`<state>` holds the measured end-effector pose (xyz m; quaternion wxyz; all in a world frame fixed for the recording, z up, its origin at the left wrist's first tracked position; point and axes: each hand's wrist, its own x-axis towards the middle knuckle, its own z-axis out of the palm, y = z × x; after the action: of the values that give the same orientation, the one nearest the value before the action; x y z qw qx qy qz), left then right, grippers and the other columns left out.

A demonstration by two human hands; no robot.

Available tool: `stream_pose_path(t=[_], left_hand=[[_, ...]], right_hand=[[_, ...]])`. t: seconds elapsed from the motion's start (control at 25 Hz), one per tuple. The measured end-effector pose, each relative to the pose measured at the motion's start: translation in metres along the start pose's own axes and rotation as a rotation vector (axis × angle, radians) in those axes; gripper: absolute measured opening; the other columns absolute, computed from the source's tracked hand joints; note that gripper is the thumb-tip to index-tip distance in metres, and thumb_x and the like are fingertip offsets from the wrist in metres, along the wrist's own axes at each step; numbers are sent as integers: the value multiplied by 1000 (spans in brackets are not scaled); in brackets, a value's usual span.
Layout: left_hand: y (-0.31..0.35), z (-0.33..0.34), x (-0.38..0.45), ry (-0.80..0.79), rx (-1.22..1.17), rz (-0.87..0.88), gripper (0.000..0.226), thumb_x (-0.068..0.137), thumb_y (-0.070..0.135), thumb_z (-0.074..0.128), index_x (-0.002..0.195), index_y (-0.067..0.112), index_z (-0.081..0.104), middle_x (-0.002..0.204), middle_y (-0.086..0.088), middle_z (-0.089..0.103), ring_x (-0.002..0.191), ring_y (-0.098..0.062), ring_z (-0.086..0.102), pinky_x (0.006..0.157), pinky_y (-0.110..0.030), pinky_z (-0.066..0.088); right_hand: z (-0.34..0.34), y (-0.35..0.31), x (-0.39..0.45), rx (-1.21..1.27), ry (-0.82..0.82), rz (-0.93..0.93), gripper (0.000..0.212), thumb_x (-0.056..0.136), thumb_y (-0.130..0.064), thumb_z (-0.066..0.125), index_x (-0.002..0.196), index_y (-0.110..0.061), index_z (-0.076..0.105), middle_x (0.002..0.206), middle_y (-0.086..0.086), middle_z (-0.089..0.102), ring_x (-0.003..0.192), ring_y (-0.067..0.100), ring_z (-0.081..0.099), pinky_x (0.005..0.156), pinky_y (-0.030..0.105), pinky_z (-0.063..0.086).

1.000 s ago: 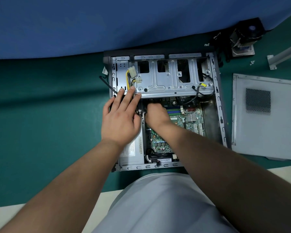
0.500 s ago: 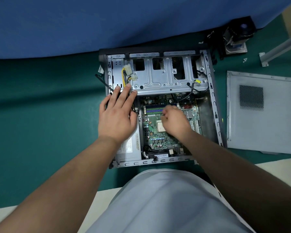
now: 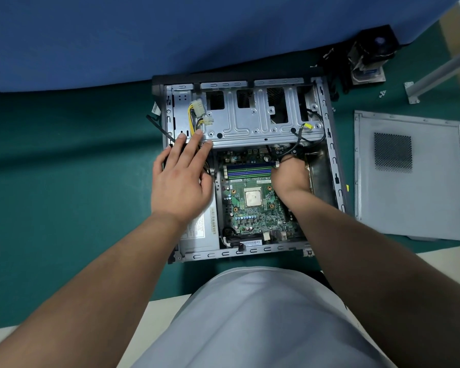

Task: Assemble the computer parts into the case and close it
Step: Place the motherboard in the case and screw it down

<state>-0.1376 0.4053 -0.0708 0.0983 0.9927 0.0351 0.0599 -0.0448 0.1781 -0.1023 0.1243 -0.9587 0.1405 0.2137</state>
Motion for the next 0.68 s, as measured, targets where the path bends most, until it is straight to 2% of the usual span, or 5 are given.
stream_pose_path(t=[0.2,0.32,0.44,0.56,0.68], left_hand=[[0,-1,0,-4,0,-4,61,93,33,39,154,34,39,167,11,28,155,-17,23,123,-40,18],[1,-2,0,-7,5,-2,61,93,33,39,154,34,40,167,11,28,155,-17,23,123,-40,18],[2,-3,-1,-6,0,-2,61,92,32,40,153,34,40,167,10,29,155,-17,23,123,-40,18],[2,-5,-1,-16,-8,-5,61,92,32,40,153,34,40,167,10,30,155,-17,23,123,-41,18],[3,-5,0,-21,-9,-7,61,92,32,41,153,34,40,166,10,30,155,-17,23,124,-40,17]], right_hand=[[-4,-7,-2,-92,-34,-48,9,95,-3,53,94,-9,60,72,4,50,72,28,56,58,30,45],[-7,-9,1,-137,-52,-55,12,97,-8,55,87,-10,60,79,8,60,74,29,56,64,32,47],[-4,-10,-2,-158,-37,-55,16,96,1,51,100,-4,66,88,14,65,75,30,56,63,34,47],[-1,-9,-5,-190,-38,-64,19,96,2,51,110,-3,63,83,12,59,76,30,57,60,34,47],[-7,-8,1,-138,-63,-66,12,99,-2,54,104,-3,65,81,10,54,74,28,53,62,32,45]])
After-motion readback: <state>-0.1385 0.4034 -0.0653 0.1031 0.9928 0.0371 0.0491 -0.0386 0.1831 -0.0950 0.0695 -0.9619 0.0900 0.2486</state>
